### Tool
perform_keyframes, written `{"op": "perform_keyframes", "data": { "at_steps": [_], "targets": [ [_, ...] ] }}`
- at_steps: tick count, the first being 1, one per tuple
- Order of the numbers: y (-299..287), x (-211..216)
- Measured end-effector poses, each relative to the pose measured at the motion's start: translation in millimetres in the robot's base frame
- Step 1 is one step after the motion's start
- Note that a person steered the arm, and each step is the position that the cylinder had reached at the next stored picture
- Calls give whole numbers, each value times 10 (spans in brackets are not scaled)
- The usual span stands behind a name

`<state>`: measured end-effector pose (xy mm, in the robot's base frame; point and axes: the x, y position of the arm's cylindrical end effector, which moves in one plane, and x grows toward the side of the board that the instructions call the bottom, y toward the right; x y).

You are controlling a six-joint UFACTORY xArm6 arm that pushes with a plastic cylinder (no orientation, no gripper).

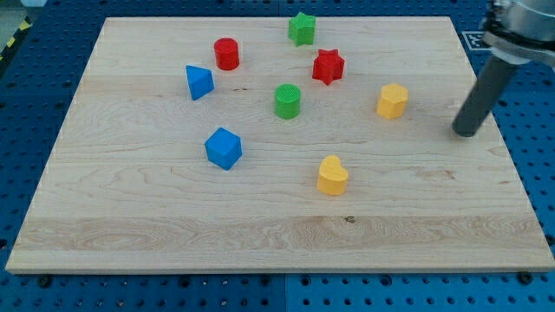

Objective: Slightly push red star upwards

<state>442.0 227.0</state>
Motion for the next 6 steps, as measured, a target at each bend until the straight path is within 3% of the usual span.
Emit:
{"op": "perform_keyframes", "data": {
  "at_steps": [4, 5, 6],
  "targets": [
    [-1298, -380],
    [-1705, -665],
    [-1684, -958]
  ]
}}
